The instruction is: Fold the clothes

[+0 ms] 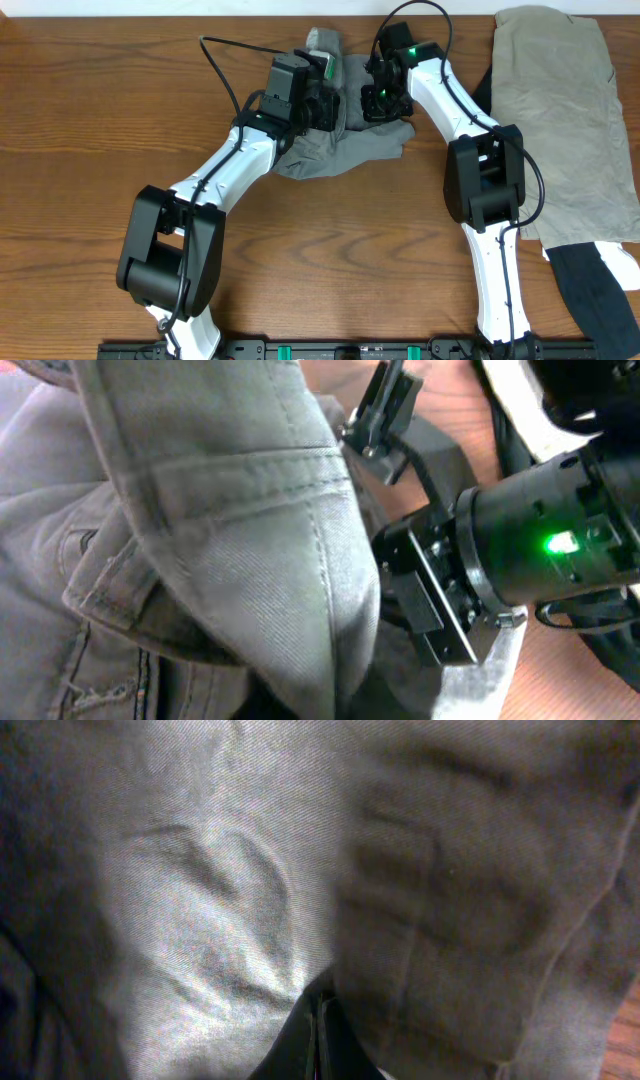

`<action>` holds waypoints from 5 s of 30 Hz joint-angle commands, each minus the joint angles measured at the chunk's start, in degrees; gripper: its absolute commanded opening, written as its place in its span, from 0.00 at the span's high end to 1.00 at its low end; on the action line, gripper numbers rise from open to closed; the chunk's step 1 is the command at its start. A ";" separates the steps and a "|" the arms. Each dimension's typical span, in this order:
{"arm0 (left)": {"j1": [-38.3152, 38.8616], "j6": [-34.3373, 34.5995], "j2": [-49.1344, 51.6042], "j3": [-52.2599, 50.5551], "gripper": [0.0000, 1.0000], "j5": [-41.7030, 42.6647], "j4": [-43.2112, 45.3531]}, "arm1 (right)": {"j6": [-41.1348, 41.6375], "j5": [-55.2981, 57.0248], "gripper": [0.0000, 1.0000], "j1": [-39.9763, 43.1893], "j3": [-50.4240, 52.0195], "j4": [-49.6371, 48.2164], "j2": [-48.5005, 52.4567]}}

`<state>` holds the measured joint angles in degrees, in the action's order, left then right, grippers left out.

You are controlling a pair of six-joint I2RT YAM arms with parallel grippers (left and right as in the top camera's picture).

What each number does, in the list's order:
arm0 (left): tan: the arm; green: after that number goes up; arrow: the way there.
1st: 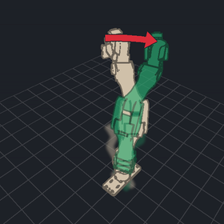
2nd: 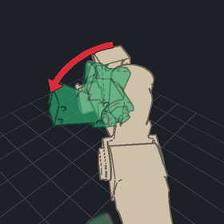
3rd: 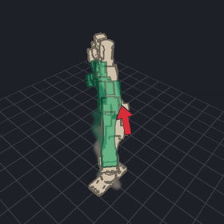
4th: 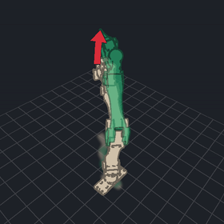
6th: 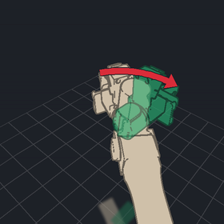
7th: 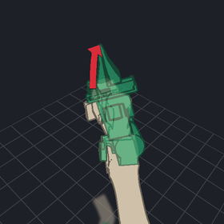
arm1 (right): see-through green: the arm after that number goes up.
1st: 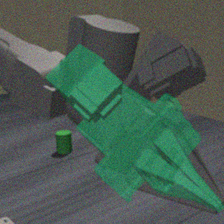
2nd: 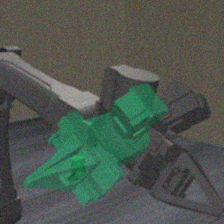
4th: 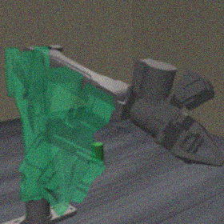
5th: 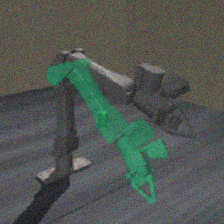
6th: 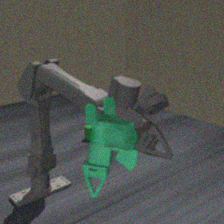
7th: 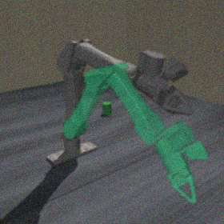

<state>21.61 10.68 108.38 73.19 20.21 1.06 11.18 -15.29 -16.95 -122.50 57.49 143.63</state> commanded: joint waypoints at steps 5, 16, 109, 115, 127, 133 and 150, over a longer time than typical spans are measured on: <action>0.74 1.70 -0.04 -0.02 0.02 -0.37 2.49 | 0.79 -0.85 0.99 -0.59 0.44 -0.44 1.79; -5.88 5.14 -7.17 0.02 0.02 0.11 1.05 | 0.42 -5.25 0.99 1.86 0.02 -0.59 0.35; -32.30 3.17 -21.46 -0.31 0.02 -0.37 -21.24 | -11.04 9.70 0.84 -18.88 9.11 -1.86 -17.92; -32.13 3.17 -21.46 -0.31 0.02 -0.33 -21.75 | -6.75 9.64 0.44 -11.63 4.20 -2.03 -24.24; -12.74 -1.25 -19.30 -0.31 0.02 -6.86 -21.88 | -1.99 6.67 0.20 5.27 4.07 -0.15 -26.62; 0.90 -6.12 -13.35 -0.28 0.02 -17.64 -19.71 | -1.99 6.69 0.18 8.13 4.11 1.53 -26.62; 8.50 -10.73 4.26 -0.28 0.02 -22.84 -12.74 | -2.69 6.91 0.17 9.14 4.11 4.09 -26.62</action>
<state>30.00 1.15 110.43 73.19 -1.37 -12.56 8.54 -7.99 -8.38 -118.43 61.41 116.77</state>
